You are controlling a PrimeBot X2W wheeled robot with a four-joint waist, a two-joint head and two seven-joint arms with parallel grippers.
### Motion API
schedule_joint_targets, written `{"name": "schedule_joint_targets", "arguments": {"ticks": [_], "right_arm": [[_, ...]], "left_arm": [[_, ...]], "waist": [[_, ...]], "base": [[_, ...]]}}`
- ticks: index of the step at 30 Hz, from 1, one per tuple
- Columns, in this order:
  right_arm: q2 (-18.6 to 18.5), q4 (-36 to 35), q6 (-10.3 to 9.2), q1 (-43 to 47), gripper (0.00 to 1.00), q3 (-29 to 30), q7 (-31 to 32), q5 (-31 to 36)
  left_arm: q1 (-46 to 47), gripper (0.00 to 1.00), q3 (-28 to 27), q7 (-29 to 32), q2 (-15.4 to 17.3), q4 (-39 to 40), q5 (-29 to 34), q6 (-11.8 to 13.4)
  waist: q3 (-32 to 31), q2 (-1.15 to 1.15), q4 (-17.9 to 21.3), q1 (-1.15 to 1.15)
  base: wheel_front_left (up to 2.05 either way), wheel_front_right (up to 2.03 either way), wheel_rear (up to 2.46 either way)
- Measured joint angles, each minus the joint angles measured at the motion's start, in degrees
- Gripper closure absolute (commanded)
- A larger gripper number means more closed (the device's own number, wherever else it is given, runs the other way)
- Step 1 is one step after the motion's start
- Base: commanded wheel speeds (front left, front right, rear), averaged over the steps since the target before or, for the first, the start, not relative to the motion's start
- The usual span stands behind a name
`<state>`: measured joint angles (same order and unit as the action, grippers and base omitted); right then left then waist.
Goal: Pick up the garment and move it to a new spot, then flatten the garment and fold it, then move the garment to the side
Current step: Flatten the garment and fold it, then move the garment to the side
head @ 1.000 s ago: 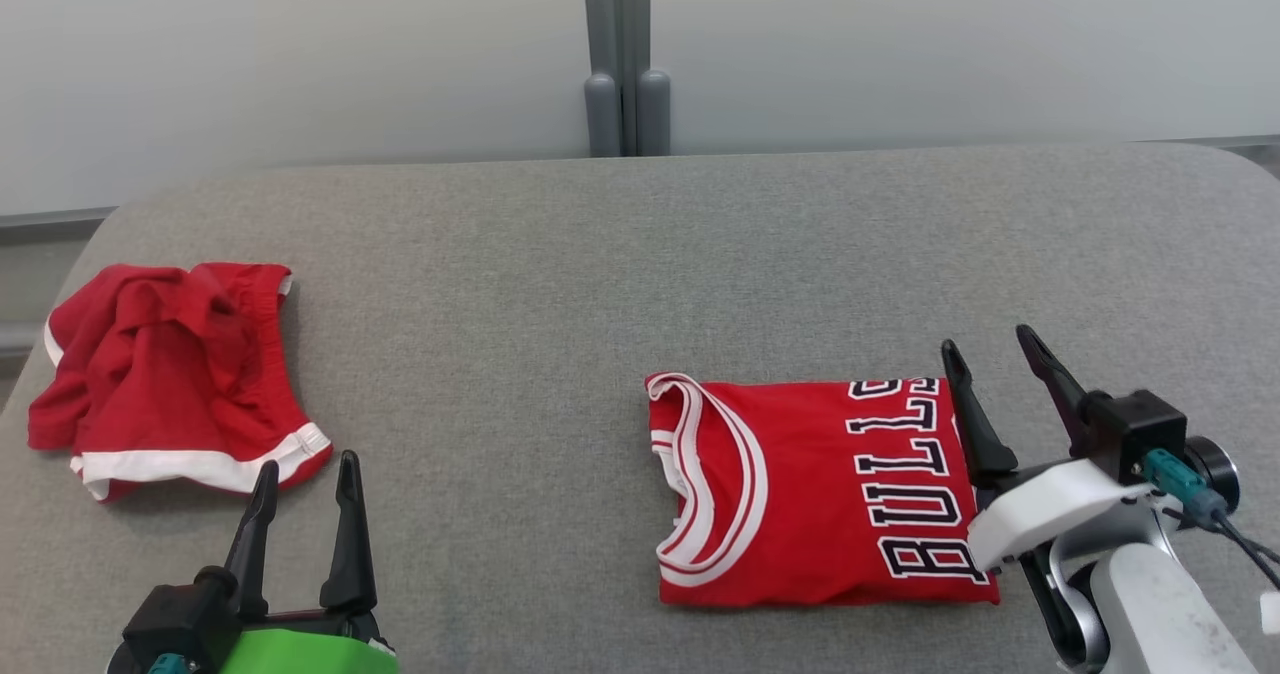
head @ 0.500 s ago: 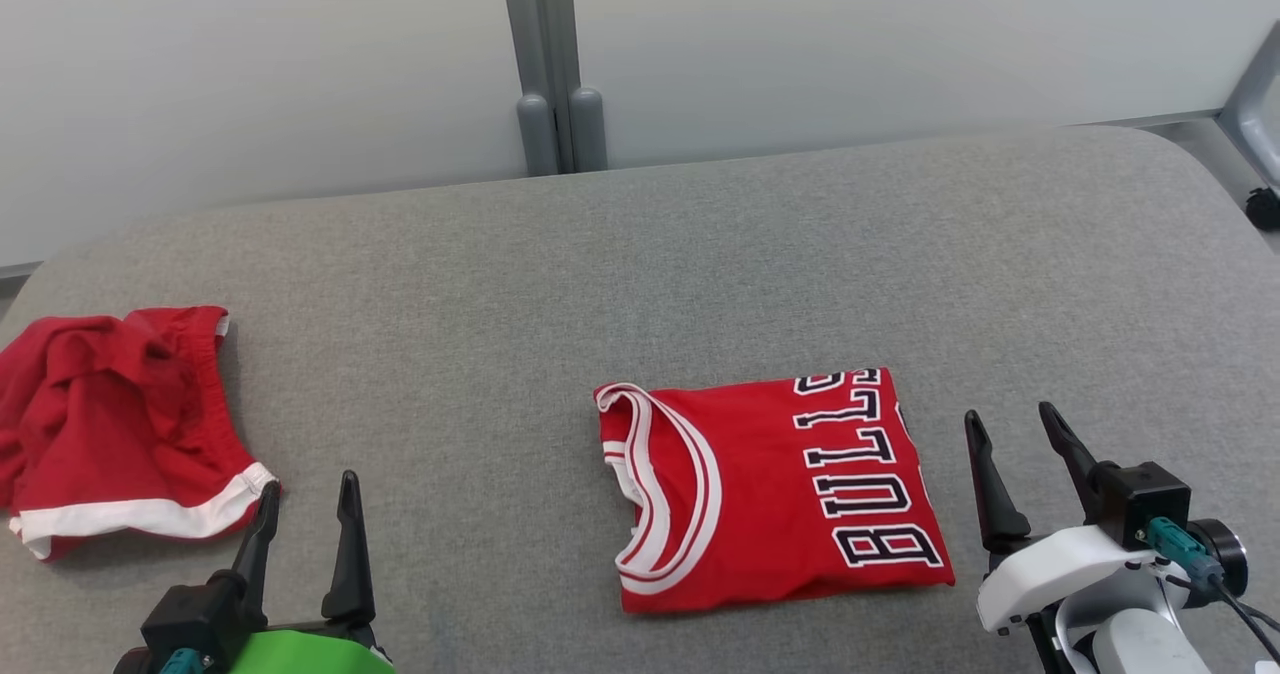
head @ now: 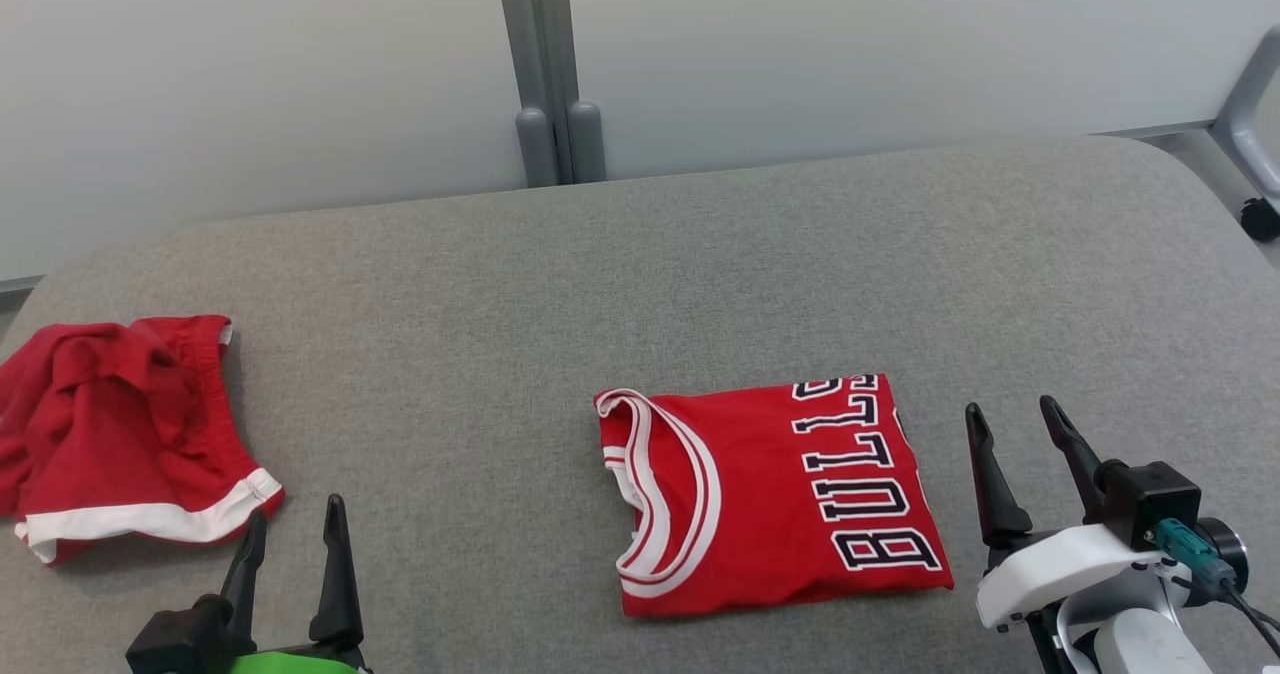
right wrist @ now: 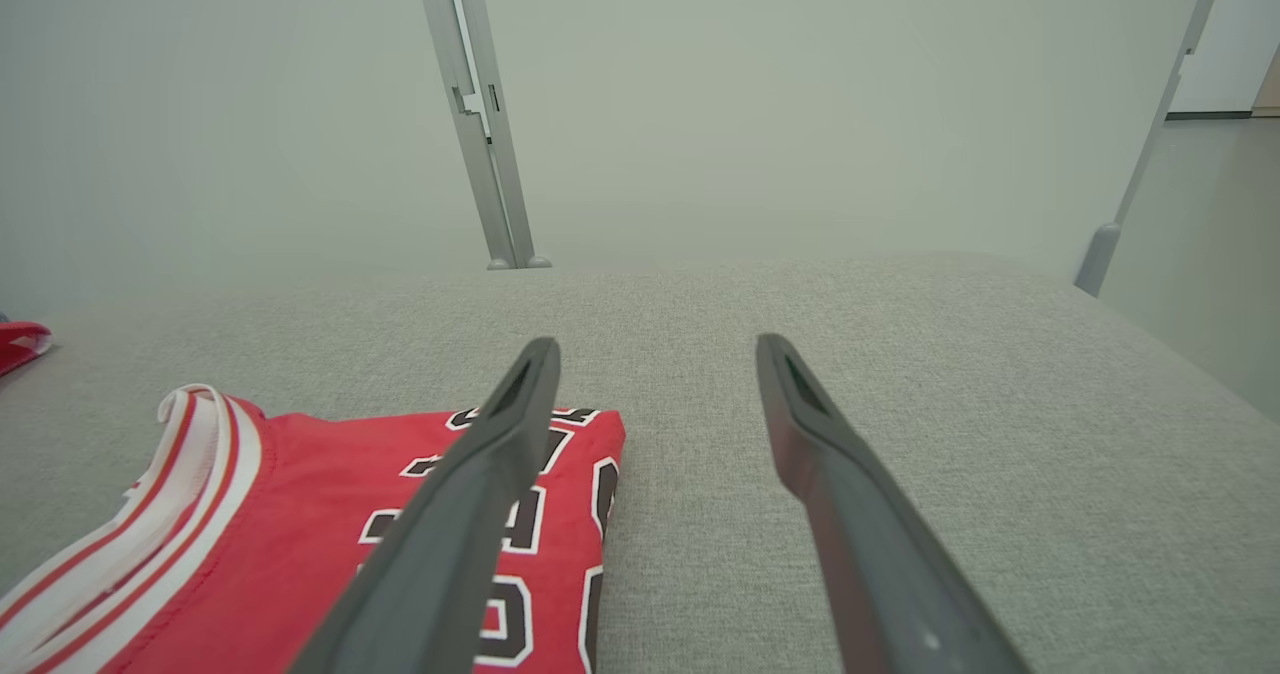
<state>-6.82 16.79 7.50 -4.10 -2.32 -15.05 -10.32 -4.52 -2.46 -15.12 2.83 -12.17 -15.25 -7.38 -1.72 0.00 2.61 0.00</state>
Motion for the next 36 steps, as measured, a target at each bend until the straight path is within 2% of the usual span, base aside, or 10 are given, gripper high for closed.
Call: {"name": "schedule_joint_targets", "arguments": {"ticks": [24, 27, 29, 32, 36], "right_arm": [[0.6, 2.2, 0.00, 0.0, 0.00, -0.9, 1.0, -1.1], [0.4, 4.5, 0.01, -3.1, 0.00, -1.8, 8.5, -4.8], [-0.1, 6.5, 0.00, -5.4, 0.00, -2.3, 16.7, -6.7], [0.3, 8.9, 0.00, -7.6, 0.00, -0.6, 25.8, -8.5], [0.4, 11.1, -0.01, -8.9, 0.00, 2.1, 31.4, -6.8]], "left_arm": [[-0.4, 0.00, 0.3, 0.0, 0.0, -0.3, -0.2, 0.0], [-0.5, 0.00, 0.5, 0.0, 0.0, -0.2, -0.3, 0.0], [-0.5, 0.00, 0.7, 0.0, 0.0, -0.1, -0.3, 0.0], [-0.5, 0.00, 1.4, 0.0, 0.0, 0.0, -0.5, 0.0], [-0.5, 0.00, 2.6, 0.0, 0.0, 0.0, -1.0, 0.0]], "waist": [[-0.4, 0.00, -1.2, 0.00], [-0.4, 0.00, -1.4, 0.00], [-0.2, 0.00, -1.7, 0.00], [0.0, 0.00, -2.4, 0.00], [0.5, 0.00, -3.9, 0.00]], "base": [[0.00, 0.00, 0.00], [0.00, 0.00, 0.00], [0.00, 0.00, 0.00], [0.00, 0.00, 0.00], [0.00, 0.00, 0.00]]}}
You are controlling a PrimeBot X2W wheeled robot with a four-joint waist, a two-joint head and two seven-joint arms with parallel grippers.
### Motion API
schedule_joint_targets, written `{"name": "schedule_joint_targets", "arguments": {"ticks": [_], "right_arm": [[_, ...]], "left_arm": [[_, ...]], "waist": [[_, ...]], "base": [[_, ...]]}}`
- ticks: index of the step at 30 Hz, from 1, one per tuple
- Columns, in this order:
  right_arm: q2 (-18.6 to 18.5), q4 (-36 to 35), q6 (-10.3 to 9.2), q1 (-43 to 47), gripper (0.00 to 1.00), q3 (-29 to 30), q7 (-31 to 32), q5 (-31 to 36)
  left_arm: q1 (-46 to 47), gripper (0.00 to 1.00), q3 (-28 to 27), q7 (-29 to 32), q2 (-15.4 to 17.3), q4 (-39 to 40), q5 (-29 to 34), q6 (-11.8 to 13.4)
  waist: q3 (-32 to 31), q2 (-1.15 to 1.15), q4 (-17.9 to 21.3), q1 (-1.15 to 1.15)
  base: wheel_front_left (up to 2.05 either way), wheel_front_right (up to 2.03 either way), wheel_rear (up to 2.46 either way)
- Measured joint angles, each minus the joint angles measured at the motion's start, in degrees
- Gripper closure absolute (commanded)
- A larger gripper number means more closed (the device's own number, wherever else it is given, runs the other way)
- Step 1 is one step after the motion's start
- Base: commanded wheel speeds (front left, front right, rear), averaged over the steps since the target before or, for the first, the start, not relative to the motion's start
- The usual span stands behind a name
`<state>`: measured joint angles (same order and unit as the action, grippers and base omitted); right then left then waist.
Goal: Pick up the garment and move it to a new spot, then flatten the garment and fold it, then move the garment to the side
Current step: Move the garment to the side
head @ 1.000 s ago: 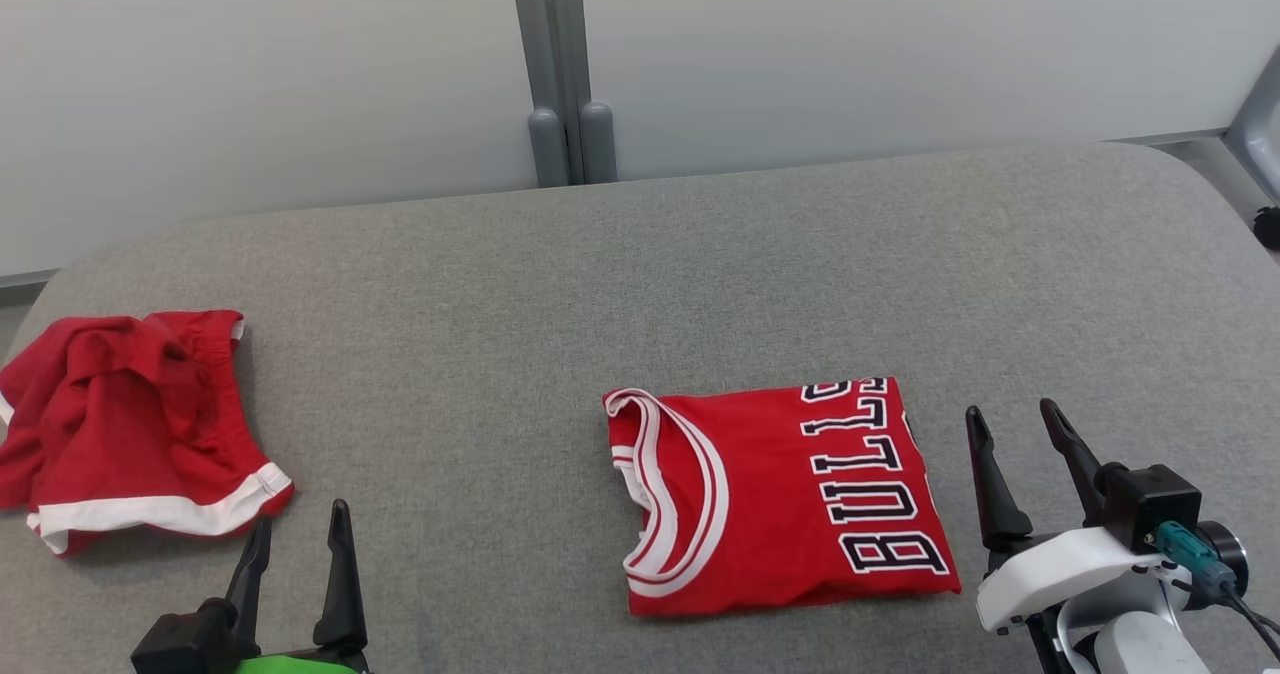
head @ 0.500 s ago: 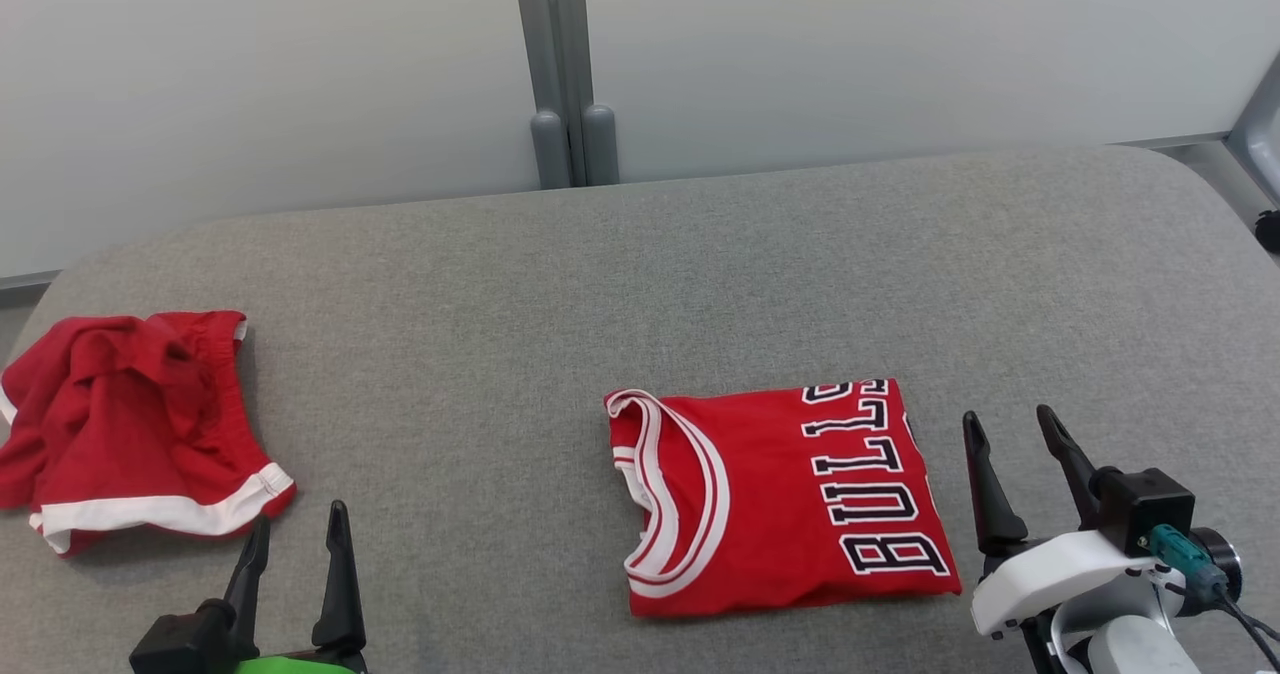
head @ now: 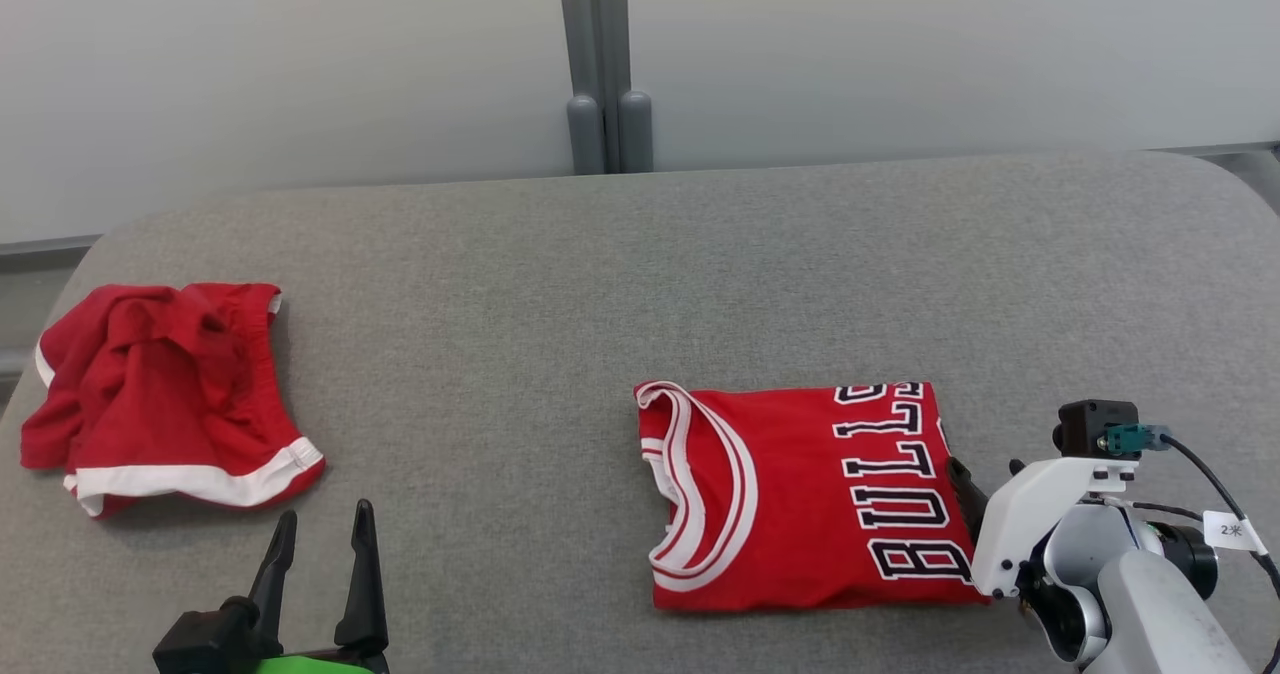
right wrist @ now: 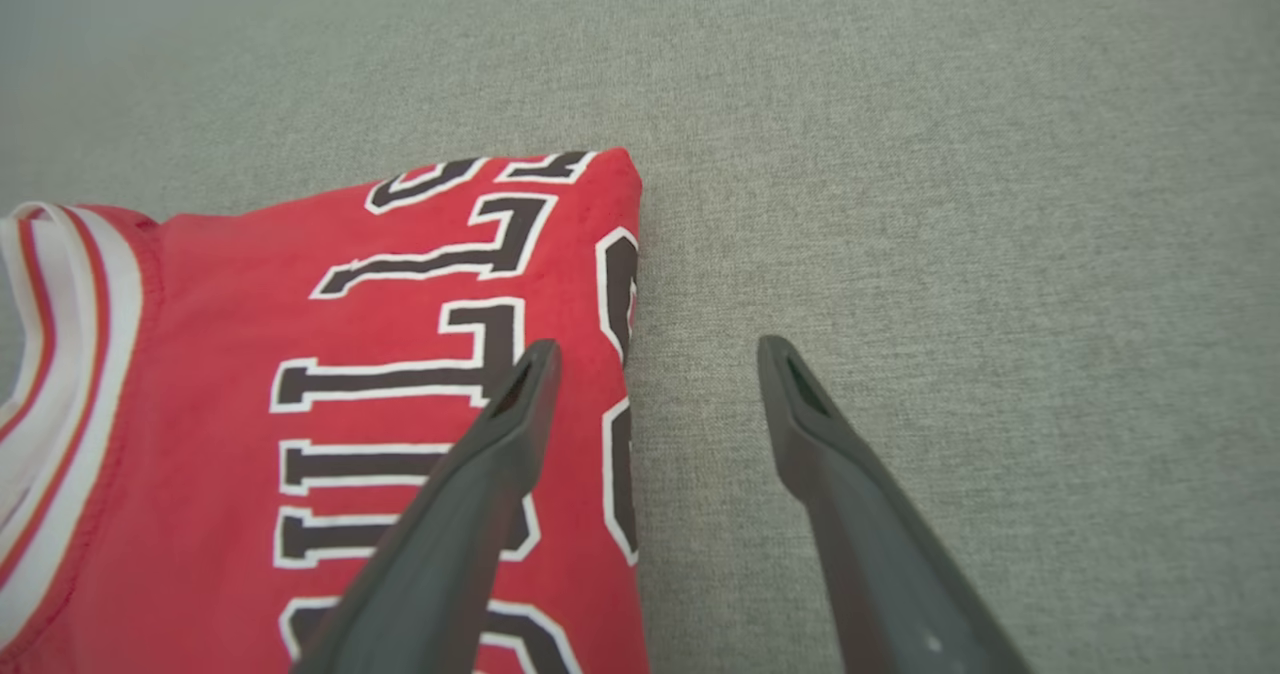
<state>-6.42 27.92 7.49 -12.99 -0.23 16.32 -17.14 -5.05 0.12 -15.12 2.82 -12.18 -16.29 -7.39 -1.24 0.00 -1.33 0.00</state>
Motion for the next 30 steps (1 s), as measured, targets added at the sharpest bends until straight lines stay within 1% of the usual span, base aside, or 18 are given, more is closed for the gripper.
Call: {"name": "schedule_joint_targets", "arguments": {"ticks": [7, 11, 12, 13, 14, 15, 19, 22, 23, 27, 30], "right_arm": [[1.9, 2.6, 0.00, 0.0, 0.00, 2.5, 4.5, 1.1], [2.2, 4.0, 0.01, 0.2, 0.00, 3.7, 6.2, 2.4], [2.2, 4.4, 0.02, 0.1, 0.15, 3.9, 6.9, 2.8], [2.2, 4.6, 0.03, 0.1, 0.54, 4.1, 7.6, 3.1], [2.2, 4.6, 0.02, 0.0, 0.82, 3.9, 8.2, 3.7], [2.1, 4.6, 0.02, 0.0, 1.00, 3.7, 8.5, 4.1], [0.7, 4.1, 0.07, -0.8, 1.00, 1.4, 9.9, 5.9], [-1.2, 2.8, 0.10, -2.0, 1.00, -2.1, 11.1, 7.0], [-2.2, 2.3, 0.12, -2.8, 1.00, -4.1, 11.7, 7.5], [-6.4, 0.5, 0.08, -8.9, 1.00, -10.9, 12.9, 8.0], [-8.5, -0.1, 0.08, -14.0, 1.00, -13.7, 12.7, 7.2]], "left_arm": [[0.1, 0.00, 0.5, 0.0, 0.0, 0.1, -0.1, 0.0], [0.2, 0.00, 0.9, 0.0, 0.0, 0.2, 0.0, 0.0], [0.4, 0.00, 1.0, 0.0, 0.0, 0.3, 0.0, 0.0], [0.5, 0.00, 1.0, 0.0, 0.0, 0.3, 0.0, 0.0], [0.7, 0.00, 1.1, 0.0, 0.0, 0.3, 0.0, 0.0], [0.8, 0.00, 1.1, 0.0, 0.0, 0.3, 0.0, 0.0], [1.1, 0.00, 1.1, 0.0, 0.0, 0.8, 0.0, 0.0], [1.6, 0.00, 1.2, 0.0, 0.0, 1.6, 0.0, 0.0], [1.9, 0.00, 1.2, 0.0, 0.0, 2.1, -0.1, 0.0], [3.5, 0.00, 0.4, 0.0, 0.0, 4.1, -0.1, 0.0], [4.9, 0.00, 0.3, 0.0, 0.0, 5.2, 0.2, 0.0]], "waist": [[1.6, 0.00, -3.0, 0.00], [2.8, 0.00, -4.4, 0.00], [3.1, 0.00, -4.8, 0.00], [3.4, 0.00, -5.0, 0.00], [3.7, 0.00, -5.3, 0.00], [3.9, 0.00, -5.4, 0.00], [4.9, 0.00, -5.6, 0.00], [5.6, 0.00, -5.0, 0.00], [5.9, 0.00, -4.7, 0.00], [7.7, 0.00, -3.1, 0.00], [9.3, 0.00, -1.6, 0.00]], "base": [[0.00, 0.00, 0.00], [0.00, 0.00, 0.00], [0.00, 0.00, 0.00], [0.00, 0.00, 0.00], [0.00, 0.00, 0.00], [0.00, 0.00, 0.00], [0.00, 0.00, 0.00], [0.00, 0.00, 0.00], [0.00, 0.00, 0.00], [0.00, 0.00, 0.00], [0.00, 0.00, 0.00]]}}
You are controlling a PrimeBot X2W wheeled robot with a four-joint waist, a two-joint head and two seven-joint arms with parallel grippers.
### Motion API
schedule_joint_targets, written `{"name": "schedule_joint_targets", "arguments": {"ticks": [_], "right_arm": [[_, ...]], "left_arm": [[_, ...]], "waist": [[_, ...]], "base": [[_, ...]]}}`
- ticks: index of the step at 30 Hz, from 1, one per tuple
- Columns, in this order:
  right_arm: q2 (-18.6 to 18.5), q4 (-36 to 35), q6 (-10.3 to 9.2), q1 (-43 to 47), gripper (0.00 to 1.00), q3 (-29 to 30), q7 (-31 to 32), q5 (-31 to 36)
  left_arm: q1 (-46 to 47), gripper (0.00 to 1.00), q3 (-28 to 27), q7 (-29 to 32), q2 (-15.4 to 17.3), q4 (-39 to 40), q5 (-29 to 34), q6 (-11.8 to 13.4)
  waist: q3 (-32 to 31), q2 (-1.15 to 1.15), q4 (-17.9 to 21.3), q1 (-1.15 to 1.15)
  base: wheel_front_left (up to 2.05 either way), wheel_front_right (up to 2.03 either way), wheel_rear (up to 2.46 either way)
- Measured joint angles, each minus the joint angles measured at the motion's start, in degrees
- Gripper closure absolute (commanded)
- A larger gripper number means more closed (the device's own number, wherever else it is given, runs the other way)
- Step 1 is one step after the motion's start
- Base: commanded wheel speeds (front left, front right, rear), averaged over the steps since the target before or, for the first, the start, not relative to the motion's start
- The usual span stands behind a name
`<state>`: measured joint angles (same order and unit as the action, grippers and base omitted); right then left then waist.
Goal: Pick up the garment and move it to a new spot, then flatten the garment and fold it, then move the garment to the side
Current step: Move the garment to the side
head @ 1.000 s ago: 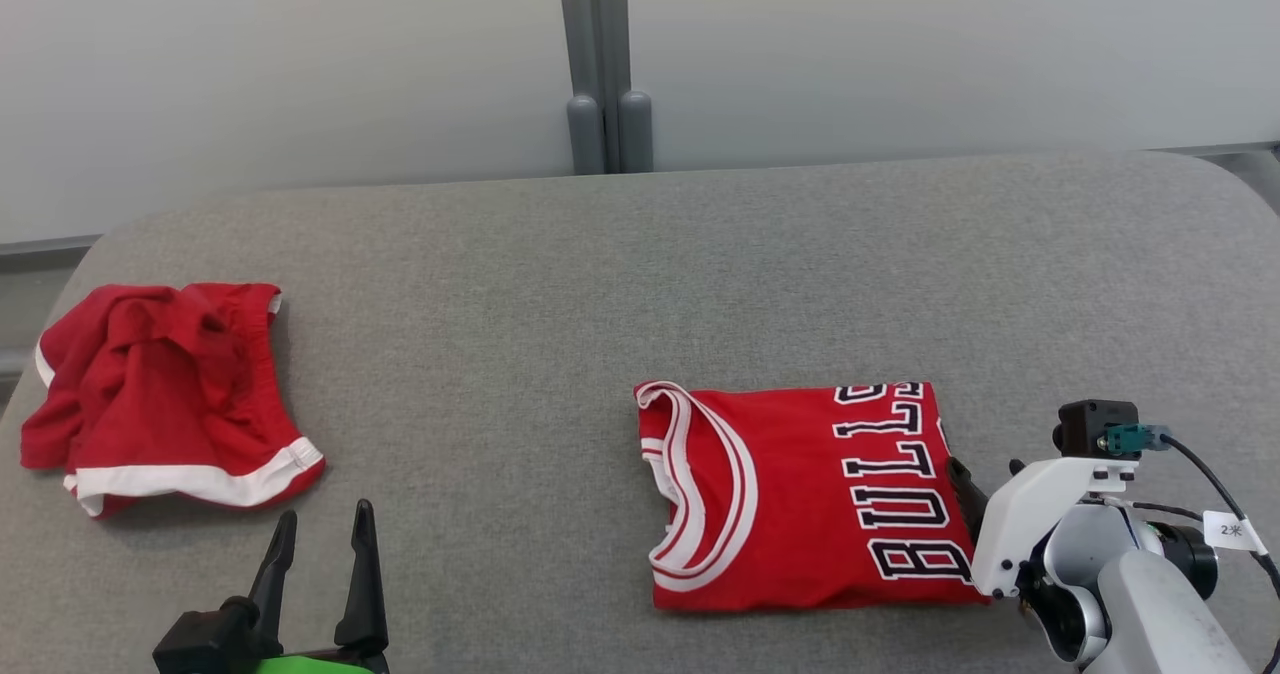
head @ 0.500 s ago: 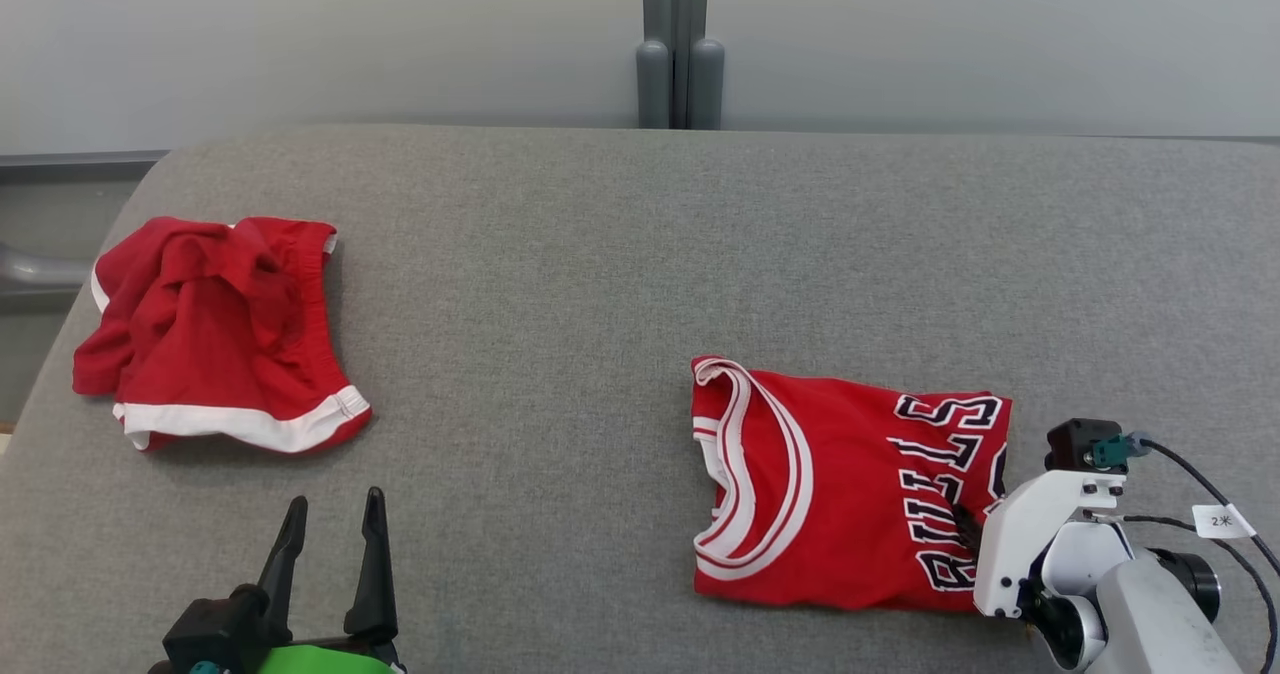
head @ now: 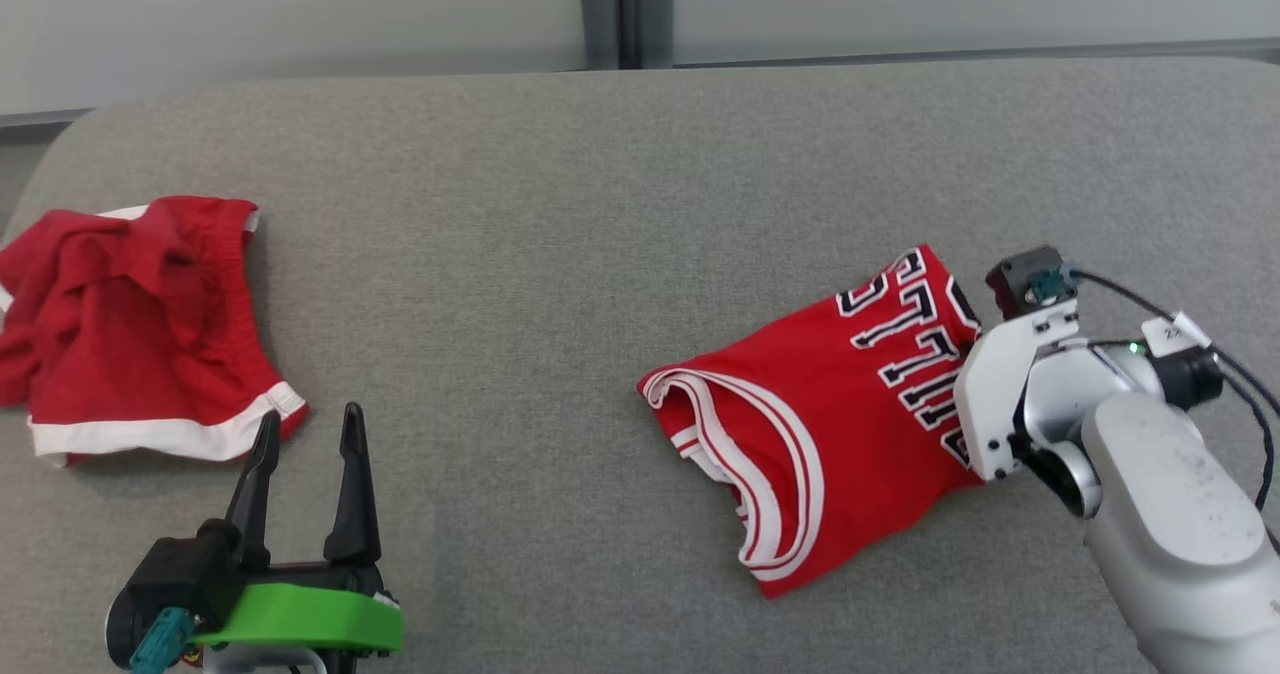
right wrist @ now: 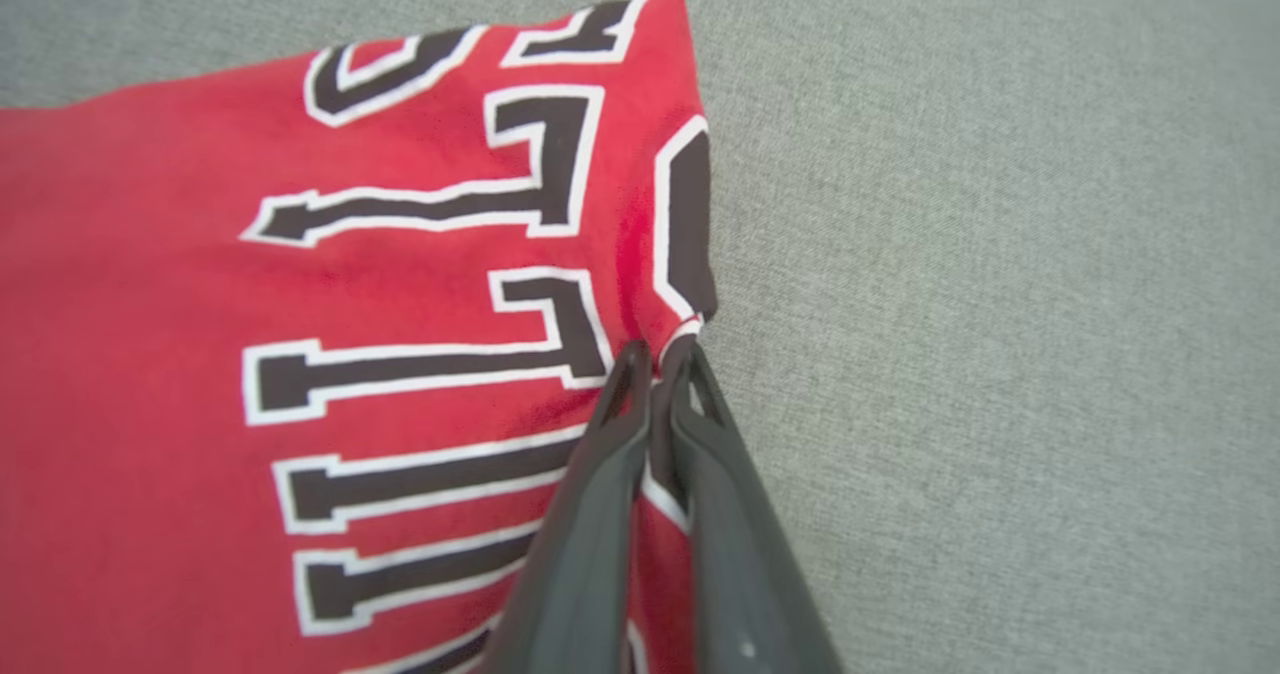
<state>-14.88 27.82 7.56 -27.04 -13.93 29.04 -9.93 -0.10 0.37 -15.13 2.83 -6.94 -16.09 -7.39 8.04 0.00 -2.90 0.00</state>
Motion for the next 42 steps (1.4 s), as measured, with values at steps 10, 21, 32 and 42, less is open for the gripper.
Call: {"name": "schedule_joint_targets", "arguments": {"ticks": [10, 21, 32, 42], "right_arm": [[-7.4, 3.0, 0.00, -10.7, 1.00, -2.8, -3.6, -0.6], [-12.3, 7.9, -0.01, -16.1, 1.00, 7.0, -14.0, 5.3], [-13.9, 12.7, 0.00, -18.6, 1.00, 17.9, -26.6, 17.3], [-11.6, 11.9, -0.01, -19.6, 0.00, 28.4, -31.7, 31.5]], "left_arm": [[5.0, 0.00, 3.0, 0.0, 0.0, 4.4, 3.0, 0.0], [6.6, 0.00, 2.5, 0.0, 3.8, 12.2, 4.2, 0.0], [6.4, 0.00, 3.8, 0.0, 8.1, 17.6, 5.1, 0.0], [6.0, 0.00, 4.4, 0.0, 9.3, 18.6, 5.1, 0.0]], "waist": [[6.4, 0.00, 6.4, 0.00], [14.1, 0.00, 13.8, 0.00], [21.7, 0.00, 17.7, -0.01], [24.6, 0.00, 17.7, 0.00]], "base": [[0.00, 0.00, 0.00], [0.00, 0.00, 0.00], [0.00, 0.00, 0.00], [0.00, 0.00, 0.00]]}}
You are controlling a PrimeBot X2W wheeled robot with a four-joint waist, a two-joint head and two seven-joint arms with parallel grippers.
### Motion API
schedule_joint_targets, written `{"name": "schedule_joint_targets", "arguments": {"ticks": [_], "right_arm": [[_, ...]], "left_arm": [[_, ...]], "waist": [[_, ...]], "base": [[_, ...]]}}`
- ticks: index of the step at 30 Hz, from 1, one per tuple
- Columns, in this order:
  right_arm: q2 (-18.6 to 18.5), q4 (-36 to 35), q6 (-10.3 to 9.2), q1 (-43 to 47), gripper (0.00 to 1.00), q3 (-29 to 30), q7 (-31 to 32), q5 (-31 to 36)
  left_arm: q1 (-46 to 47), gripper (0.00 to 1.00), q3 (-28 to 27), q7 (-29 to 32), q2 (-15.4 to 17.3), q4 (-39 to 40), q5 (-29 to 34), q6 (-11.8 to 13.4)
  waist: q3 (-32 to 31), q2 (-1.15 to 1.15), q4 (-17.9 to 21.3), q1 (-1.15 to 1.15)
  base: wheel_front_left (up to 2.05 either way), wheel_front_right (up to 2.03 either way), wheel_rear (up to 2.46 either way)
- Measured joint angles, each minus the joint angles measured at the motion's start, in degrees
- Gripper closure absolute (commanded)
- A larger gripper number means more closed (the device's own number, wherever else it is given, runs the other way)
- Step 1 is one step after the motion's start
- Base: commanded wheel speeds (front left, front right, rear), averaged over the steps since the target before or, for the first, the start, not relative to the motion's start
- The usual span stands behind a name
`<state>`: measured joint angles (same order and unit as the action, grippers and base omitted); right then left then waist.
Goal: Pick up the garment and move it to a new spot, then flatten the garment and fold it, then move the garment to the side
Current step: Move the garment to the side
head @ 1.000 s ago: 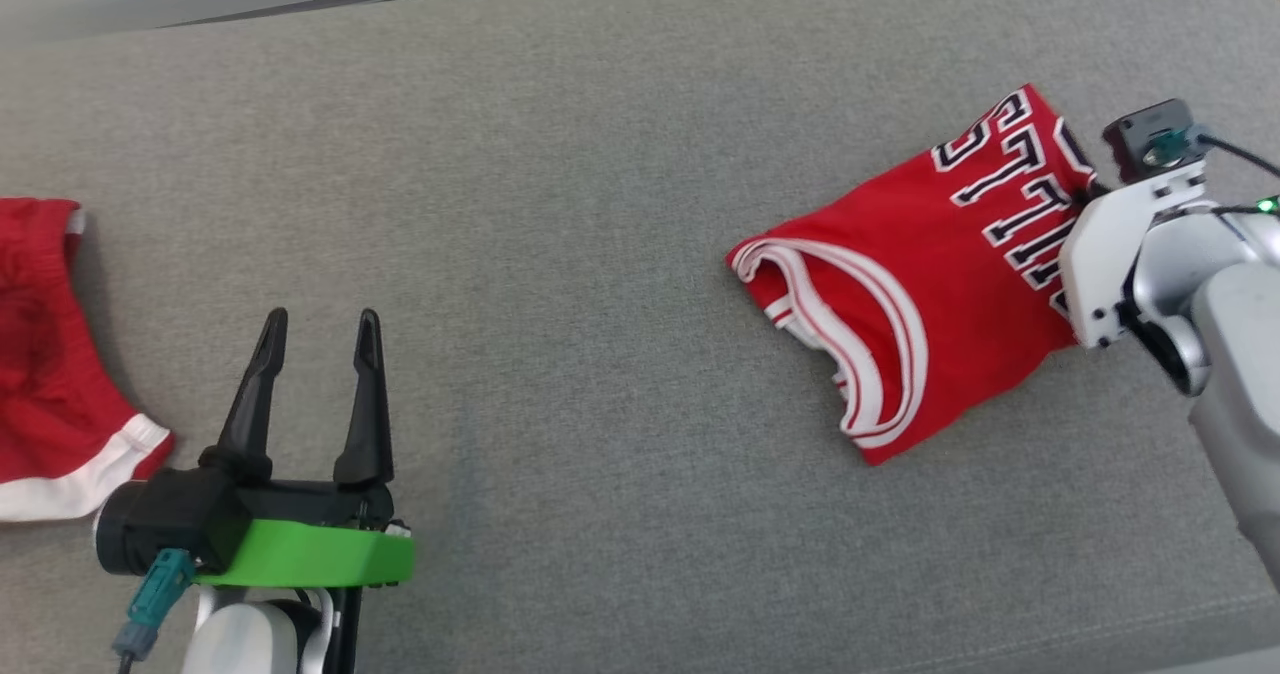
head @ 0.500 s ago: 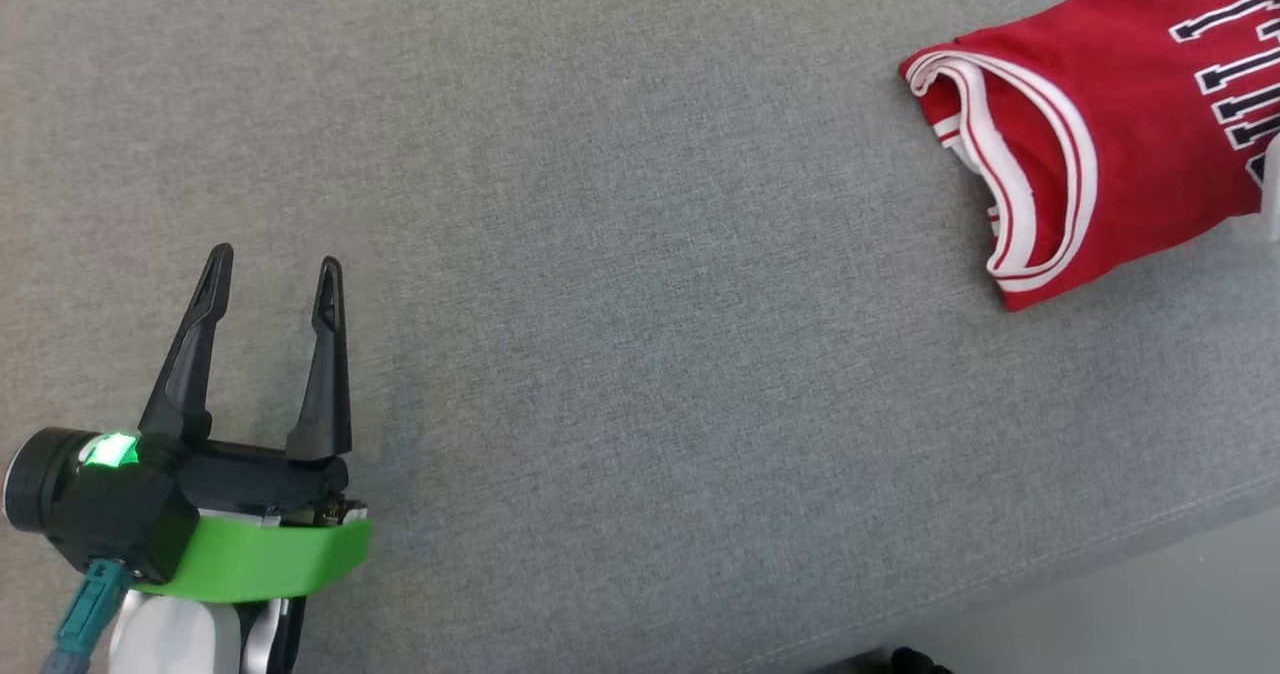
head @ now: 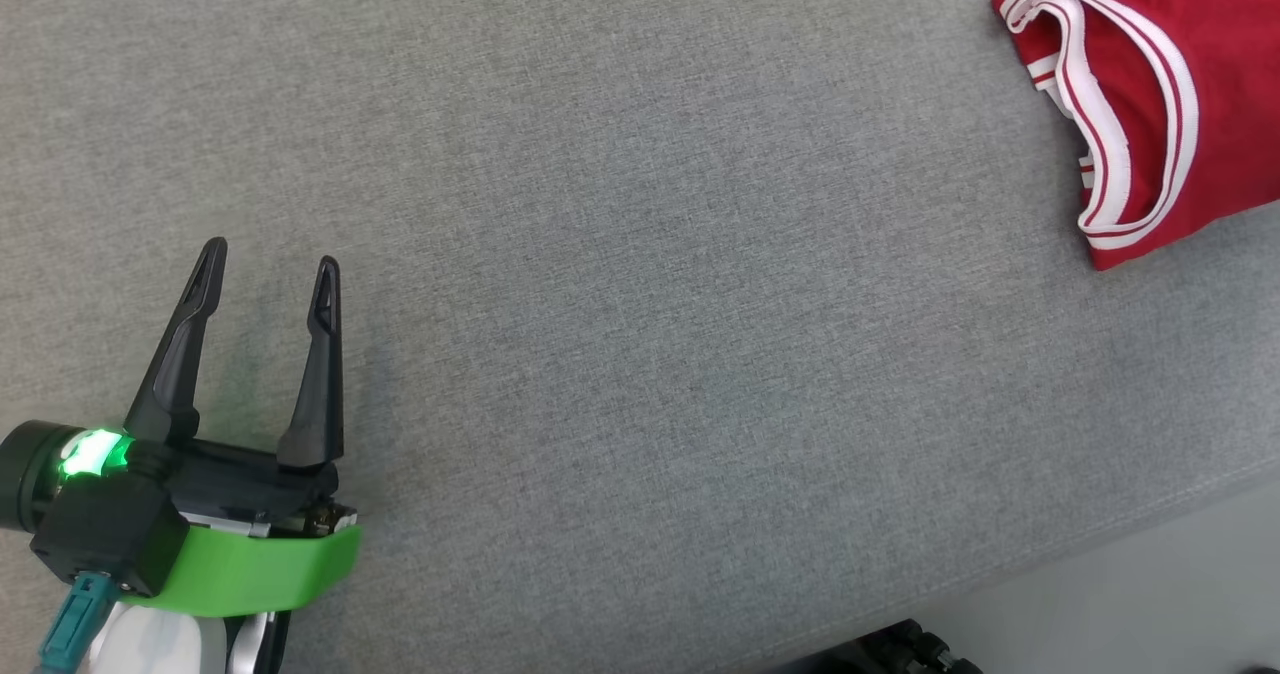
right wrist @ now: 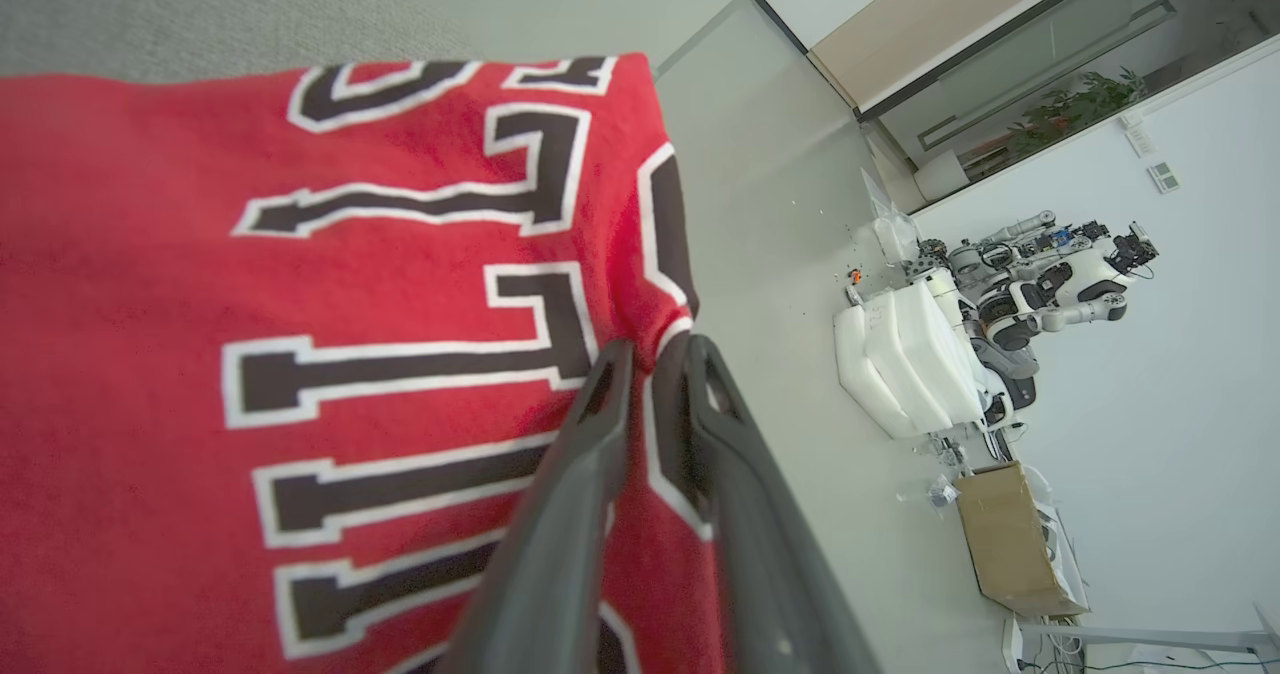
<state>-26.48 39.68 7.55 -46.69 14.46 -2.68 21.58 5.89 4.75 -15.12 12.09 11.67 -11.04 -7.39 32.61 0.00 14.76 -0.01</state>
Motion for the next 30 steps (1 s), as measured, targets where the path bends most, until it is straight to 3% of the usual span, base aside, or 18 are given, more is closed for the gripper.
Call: {"name": "schedule_joint_targets", "arguments": {"ticks": [7, 15, 22, 30], "right_arm": [[4.5, -1.6, 0.01, 2.2, 0.00, 4.9, -1.9, 4.8], [8.7, -2.2, 0.00, 7.7, 0.00, 6.8, -8.2, 0.7], [11.4, -5.3, 0.00, 17.4, 0.00, -2.4, -11.5, -11.7], [14.3, -13.5, 0.00, 30.1, 0.00, -11.6, -12.1, -25.7]], "left_arm": [[0.0, 0.00, 0.1, 0.0, -1.5, -1.5, -0.5, 0.0], [-2.0, 0.00, -2.0, 0.0, -5.5, -6.3, -2.1, 0.0], [-6.0, 0.00, -5.0, 0.0, -7.7, -10.9, -3.6, 0.0], [-9.8, 0.00, -6.7, 0.0, -8.5, -14.4, -2.4, 0.0]], "waist": [[-2.3, 0.00, -0.7, 0.00], [-8.5, 0.00, -2.1, 0.00], [-16.2, 0.00, -4.2, 0.01], [-24.8, 0.00, -7.6, 0.01]], "base": [[0.00, 0.00, 0.00], [0.00, 0.00, 0.00], [0.00, 0.00, 0.00], [0.00, 0.00, 0.00]]}}
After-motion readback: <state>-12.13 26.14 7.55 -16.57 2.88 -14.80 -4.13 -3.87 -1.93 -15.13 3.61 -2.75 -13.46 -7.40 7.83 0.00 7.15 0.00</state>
